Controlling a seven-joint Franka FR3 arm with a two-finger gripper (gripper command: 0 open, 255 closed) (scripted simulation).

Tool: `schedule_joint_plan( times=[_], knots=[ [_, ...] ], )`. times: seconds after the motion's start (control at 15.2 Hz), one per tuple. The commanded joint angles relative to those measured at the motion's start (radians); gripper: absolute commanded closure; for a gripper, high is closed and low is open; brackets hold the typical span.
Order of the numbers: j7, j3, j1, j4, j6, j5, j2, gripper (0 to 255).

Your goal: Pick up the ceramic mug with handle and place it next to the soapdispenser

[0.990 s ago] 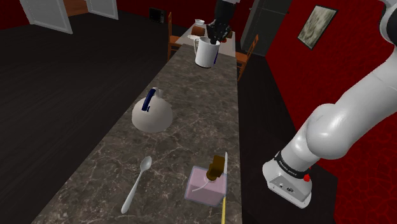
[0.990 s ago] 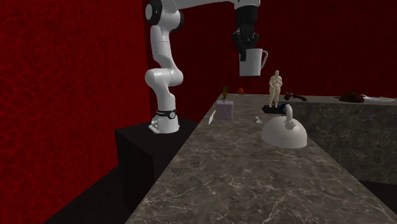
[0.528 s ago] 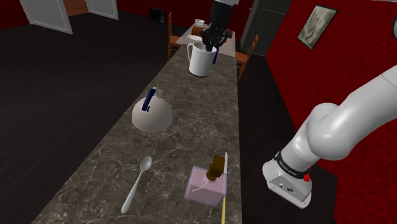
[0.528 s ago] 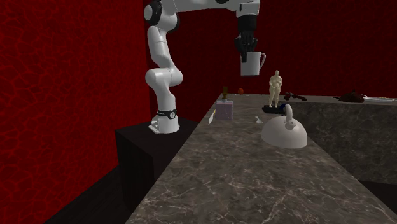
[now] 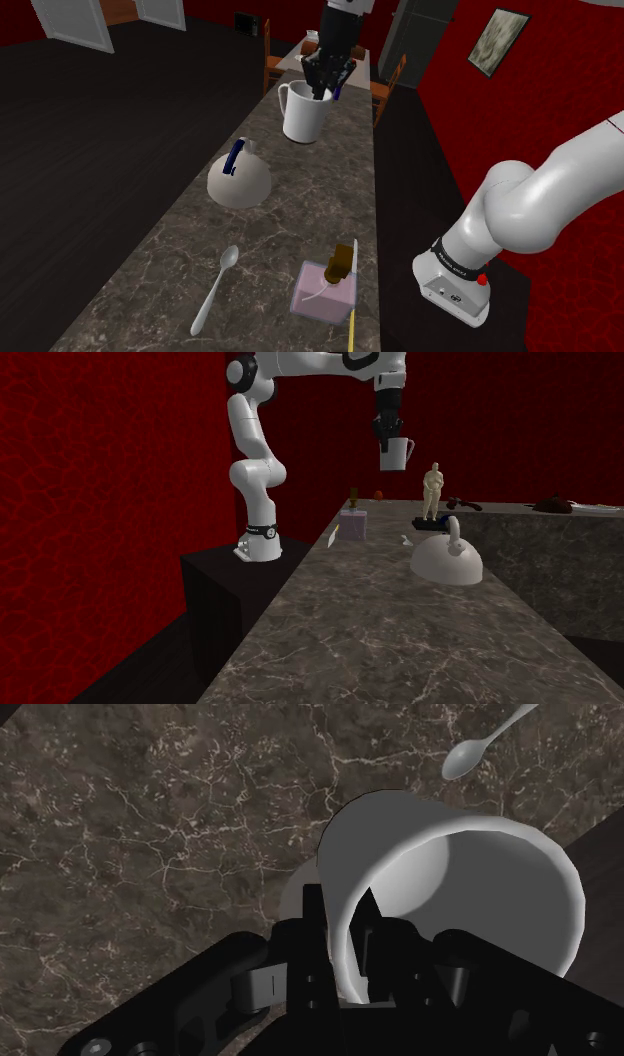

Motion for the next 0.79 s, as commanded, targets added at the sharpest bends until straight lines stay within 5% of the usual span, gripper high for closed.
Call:
schedule_joint_plan(
  times=[0.0,0.73],
  knots=[
    [0.05,0.033,0.019,-0.002,0.005,0.01,-0.002,255],
    [0.325,0.221,0.114,0.057,0.024,0.042,0.046,255]
  ],
)
